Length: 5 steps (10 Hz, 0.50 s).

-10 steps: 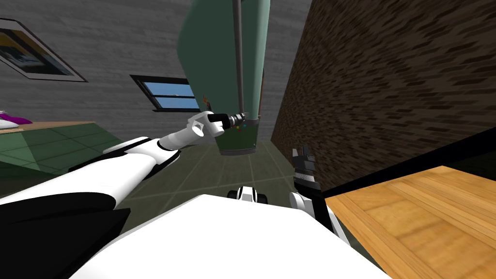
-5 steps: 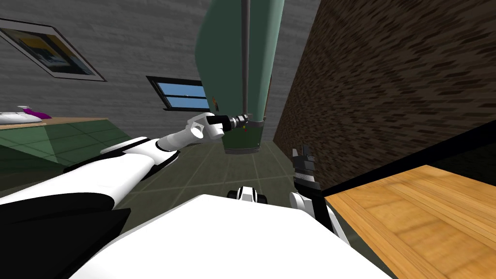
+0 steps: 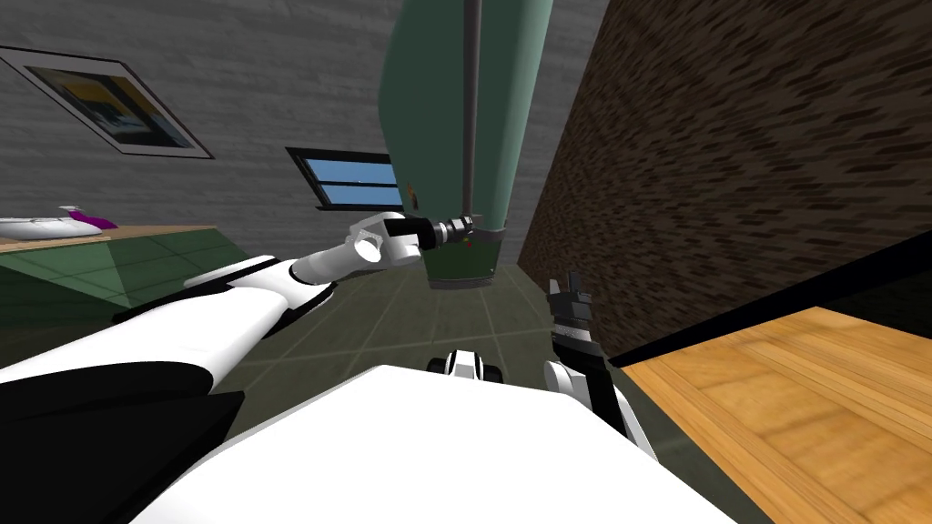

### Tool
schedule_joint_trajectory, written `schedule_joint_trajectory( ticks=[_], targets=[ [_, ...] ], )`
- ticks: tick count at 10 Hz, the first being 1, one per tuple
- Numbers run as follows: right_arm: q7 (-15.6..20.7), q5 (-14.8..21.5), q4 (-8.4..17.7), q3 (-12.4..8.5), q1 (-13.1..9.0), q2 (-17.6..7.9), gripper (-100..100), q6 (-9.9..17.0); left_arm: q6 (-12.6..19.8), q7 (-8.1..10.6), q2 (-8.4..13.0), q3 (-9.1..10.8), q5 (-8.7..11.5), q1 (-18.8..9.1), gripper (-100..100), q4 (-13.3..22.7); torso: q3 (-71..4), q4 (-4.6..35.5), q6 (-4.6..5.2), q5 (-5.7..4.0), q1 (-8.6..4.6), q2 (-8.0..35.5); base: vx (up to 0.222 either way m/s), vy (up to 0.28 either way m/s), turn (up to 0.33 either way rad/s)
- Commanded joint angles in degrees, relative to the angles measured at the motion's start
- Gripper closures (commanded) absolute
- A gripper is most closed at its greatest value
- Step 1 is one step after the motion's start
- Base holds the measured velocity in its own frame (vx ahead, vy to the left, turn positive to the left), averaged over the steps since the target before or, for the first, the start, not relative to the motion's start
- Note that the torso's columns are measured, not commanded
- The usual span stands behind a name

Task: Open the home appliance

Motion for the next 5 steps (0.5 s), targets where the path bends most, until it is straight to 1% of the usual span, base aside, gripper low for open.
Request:
schedule_joint_trajectory(
  ticks=[1,2,3,4,5],
  targets=[
    [0.00,0.00,0.00,0.00,0.00,0.00,0,0.00,-0.47,0.47,0.25,0.35,0.39,-0.79,100,-2.51,-0.09,0.03,-0.06,0.04,-0.01,-0.09,-0.029,0.222,0.019],
    [0.00,0.00,0.00,0.00,0.00,0.00,0,0.00,-0.47,0.47,0.25,0.35,0.39,-0.79,100,-2.51,-0.15,0.05,-0.07,0.05,0.06,-0.14,-0.044,0.199,-0.004],
    [0.00,0.00,0.00,0.01,0.00,0.01,0,0.00,-0.87,0.71,0.50,0.13,1.12,-1.15,100,-4.35,-0.18,0.10,-0.11,0.07,0.04,-0.13,-0.080,0.221,0.018],
    [0.00,0.00,0.00,0.00,0.00,0.00,0,0.00,-0.87,0.71,0.50,0.13,1.12,-1.15,100,-4.35,-0.06,0.15,-0.09,0.08,0.14,0.03,-0.065,0.210,0.008],
    [0.00,0.00,0.01,0.01,-0.01,0.00,0,0.00,-1.28,0.94,0.74,-0.09,1.86,-1.52,100,-6.19,-0.08,0.15,-0.06,0.06,0.04,0.00,-0.045,0.248,0.021]
  ],
)
